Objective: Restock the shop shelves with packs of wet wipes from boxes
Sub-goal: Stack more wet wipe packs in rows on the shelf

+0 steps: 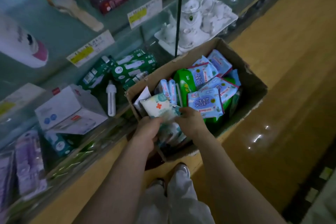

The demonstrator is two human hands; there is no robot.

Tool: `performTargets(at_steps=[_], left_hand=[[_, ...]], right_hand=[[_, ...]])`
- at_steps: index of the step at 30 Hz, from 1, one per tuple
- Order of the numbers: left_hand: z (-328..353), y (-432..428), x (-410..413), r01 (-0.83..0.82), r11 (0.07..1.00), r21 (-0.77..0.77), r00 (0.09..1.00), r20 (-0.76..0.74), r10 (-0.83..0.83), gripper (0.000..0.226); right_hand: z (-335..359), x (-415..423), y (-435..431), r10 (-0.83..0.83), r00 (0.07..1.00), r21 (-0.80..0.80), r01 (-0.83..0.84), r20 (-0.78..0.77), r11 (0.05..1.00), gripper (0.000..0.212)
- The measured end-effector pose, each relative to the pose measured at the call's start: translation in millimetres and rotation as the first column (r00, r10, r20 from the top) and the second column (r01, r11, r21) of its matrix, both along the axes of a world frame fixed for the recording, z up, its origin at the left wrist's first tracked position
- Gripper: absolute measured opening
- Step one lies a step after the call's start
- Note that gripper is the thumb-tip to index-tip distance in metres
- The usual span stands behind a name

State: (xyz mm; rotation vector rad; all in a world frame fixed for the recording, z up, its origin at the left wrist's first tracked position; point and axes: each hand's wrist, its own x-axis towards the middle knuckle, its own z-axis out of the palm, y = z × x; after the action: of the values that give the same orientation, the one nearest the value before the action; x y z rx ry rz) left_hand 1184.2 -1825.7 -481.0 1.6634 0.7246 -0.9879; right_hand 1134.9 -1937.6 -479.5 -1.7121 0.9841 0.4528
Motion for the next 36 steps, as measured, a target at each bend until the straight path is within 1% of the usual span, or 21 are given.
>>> performTargets(at_steps=[4, 7, 10, 12, 14, 16, 18, 19, 20, 22, 24, 26, 28, 32, 34, 36], left_hand=[[-16, 0, 8, -0.089, 0.996, 0.000, 0.996, -0.032, 0.089, 0.019], [-30, -2, 14, -0.097, 0.995, 0.007, 0.995, -0.036, 0.097, 0.036], [-36, -8, 17, -0.126, 0.991, 0.040, 0.991, -0.030, 0.127, 0.045], [-35, -13, 19, -0.126, 0.991, 0.046, 0.992, -0.025, 0.127, 0.044], [-36, -15, 24, -0.144, 0.988, 0.059, 0.990, 0.021, 0.143, 0.043], [-36, -14, 31, -0.169, 0.983, 0.068, 0.982, 0.100, 0.162, 0.044], [-35, -9, 37, -0.195, 0.978, 0.073, 0.966, 0.189, 0.179, 0.046], [-33, -5, 38, -0.192, 0.978, 0.080, 0.962, 0.211, 0.172, 0.048], [-34, -2, 39, -0.189, 0.978, 0.088, 0.960, 0.228, 0.165, 0.049], [-34, 3, 36, -0.181, 0.979, 0.090, 0.954, 0.258, 0.153, 0.045], [-36, 4, 30, -0.175, 0.980, 0.099, 0.949, 0.282, 0.141, 0.042], [-37, 6, 24, -0.166, 0.977, 0.131, 0.942, 0.313, 0.118, 0.041], [-34, 7, 19, -0.165, 0.975, 0.148, 0.934, 0.341, 0.107, 0.040], [-22, 11, 13, -0.164, 0.974, 0.154, 0.917, 0.388, 0.093, 0.038], [-15, 14, 8, -0.170, 0.978, 0.124, 0.915, 0.387, 0.110, 0.039], [-7, 16, 0, -0.159, 0.982, 0.107, 0.916, 0.386, 0.106, 0.038]], right_hand=[[-24, 9, 1, -0.034, 0.999, 0.041, 0.035, -0.040, 0.999, 0.048], [-32, 12, 0, -0.080, 0.995, 0.090, 0.085, -0.058, 0.992, 0.040], [-37, 18, 1, -0.139, 0.989, 0.113, 0.143, -0.043, 0.983, 0.047], [-38, 20, 2, -0.154, 0.988, 0.135, 0.155, -0.017, 0.979, 0.052], [-37, 17, 2, -0.126, 0.992, 0.156, 0.124, 0.006, 0.980, 0.051], [-37, 11, 5, -0.073, 0.997, 0.127, 0.071, 0.009, 0.989, 0.043], [-44, 5, 9, -0.017, 0.999, 0.087, 0.020, -0.037, 0.996, 0.035], [-46, 4, 12, 0.017, 0.997, 0.093, -0.011, -0.069, 0.996, 0.033], [-47, 3, 16, 0.058, 0.994, 0.108, -0.048, -0.090, 0.993, 0.033], [-50, 5, 22, 0.139, 0.985, 0.120, -0.127, -0.102, 0.985, 0.040], [-53, 8, 28, 0.209, 0.972, 0.070, -0.202, -0.106, 0.977, 0.045], [-53, 9, 32, 0.234, 0.963, 0.002, -0.236, -0.130, 0.972, 0.043], [-52, 6, 32, 0.192, 0.974, -0.025, -0.196, -0.121, 0.980, 0.038], [-40, -8, 26, -0.004, 0.996, -0.086, -0.003, -0.084, 0.996, 0.029], [-30, -16, 25, -0.134, 0.991, -0.087, 0.131, -0.024, 0.988, 0.030], [-16, -25, 28, -0.302, 0.951, -0.035, 0.304, 0.062, 0.952, 0.032]])
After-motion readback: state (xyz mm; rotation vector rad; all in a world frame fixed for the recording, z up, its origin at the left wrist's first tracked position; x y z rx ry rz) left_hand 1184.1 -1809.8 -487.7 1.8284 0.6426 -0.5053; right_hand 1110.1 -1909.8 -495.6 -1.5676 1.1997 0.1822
